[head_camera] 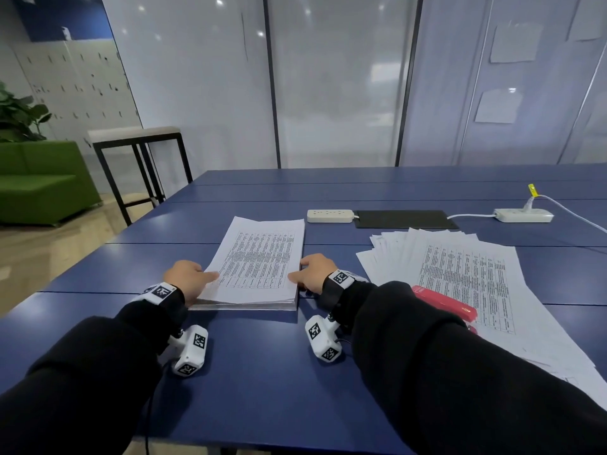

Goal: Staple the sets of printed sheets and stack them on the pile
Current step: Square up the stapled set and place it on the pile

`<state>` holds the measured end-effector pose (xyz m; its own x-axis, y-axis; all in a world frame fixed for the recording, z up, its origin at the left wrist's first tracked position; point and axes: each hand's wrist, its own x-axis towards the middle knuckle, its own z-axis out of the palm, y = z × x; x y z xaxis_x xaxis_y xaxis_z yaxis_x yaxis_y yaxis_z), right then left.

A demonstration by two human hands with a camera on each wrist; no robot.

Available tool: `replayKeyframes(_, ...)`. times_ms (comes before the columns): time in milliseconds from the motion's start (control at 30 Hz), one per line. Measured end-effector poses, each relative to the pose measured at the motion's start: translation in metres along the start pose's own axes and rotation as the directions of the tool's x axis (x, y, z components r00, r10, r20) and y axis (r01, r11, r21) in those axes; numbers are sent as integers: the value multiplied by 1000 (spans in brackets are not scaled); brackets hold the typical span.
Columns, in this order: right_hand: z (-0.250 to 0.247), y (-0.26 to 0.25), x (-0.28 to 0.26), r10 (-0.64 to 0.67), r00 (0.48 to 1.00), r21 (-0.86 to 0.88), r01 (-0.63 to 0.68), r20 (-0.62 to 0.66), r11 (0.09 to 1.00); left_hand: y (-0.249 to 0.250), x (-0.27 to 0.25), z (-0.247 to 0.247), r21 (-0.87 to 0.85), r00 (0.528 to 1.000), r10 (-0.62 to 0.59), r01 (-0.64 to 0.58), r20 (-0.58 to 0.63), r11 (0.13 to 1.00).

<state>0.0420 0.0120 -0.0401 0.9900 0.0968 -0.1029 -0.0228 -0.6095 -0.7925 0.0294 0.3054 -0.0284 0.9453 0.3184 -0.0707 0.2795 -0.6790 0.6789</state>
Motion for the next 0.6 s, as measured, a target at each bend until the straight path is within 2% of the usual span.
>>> replayKeyframes(100,-1,-1,-3,-15,1000,-42,15,-8,999,3,-7,-4,85,1000,24,-22,-20,996)
replayKeyframes(267,5,1,2,8,999,-110,-2,49,994,0,-1,0,-184,996,54,-40,73,982)
replayKeyframes(467,12,4,12,5,997,-137,4,71,991,-15,11,-3,-336,994,48,-14,95,942)
replayKeyframes(600,20,6,15,18,999,-107,-15,28,994,-18,15,-3,-395,993,43,5,113,919)
